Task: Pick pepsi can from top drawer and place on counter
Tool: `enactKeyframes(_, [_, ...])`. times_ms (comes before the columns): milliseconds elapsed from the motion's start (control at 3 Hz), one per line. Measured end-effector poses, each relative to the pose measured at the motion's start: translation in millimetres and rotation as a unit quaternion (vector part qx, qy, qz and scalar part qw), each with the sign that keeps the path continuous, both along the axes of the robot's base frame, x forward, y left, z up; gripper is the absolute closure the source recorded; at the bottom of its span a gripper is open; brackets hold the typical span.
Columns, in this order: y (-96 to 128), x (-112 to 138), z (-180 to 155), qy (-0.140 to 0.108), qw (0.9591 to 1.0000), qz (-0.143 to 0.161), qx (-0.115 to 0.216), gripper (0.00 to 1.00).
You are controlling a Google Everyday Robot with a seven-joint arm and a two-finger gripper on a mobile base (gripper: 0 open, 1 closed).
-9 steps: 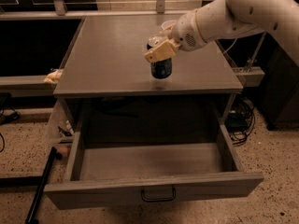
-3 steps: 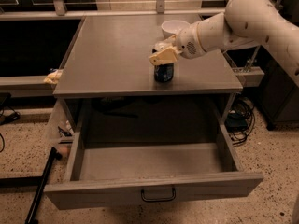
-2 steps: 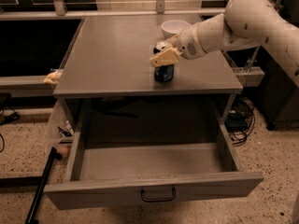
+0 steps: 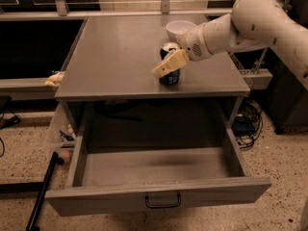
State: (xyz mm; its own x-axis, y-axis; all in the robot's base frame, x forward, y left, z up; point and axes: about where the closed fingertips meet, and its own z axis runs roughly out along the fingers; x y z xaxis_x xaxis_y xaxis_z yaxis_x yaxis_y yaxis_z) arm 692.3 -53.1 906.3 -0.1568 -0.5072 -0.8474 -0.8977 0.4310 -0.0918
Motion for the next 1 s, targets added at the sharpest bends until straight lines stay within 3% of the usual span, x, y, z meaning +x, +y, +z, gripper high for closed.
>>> enactKeyframes(333, [3, 0, 13, -0.013, 0.9994, 0.008, -0.031, 0.00])
enactKeyframes(667, [2, -1, 47, -0.034, 0.9961, 0.013, -0.080, 0.00])
enactKeyframes(1000, [0, -1, 57, -0.041, 0.9942, 0.015, -0.098, 0.00])
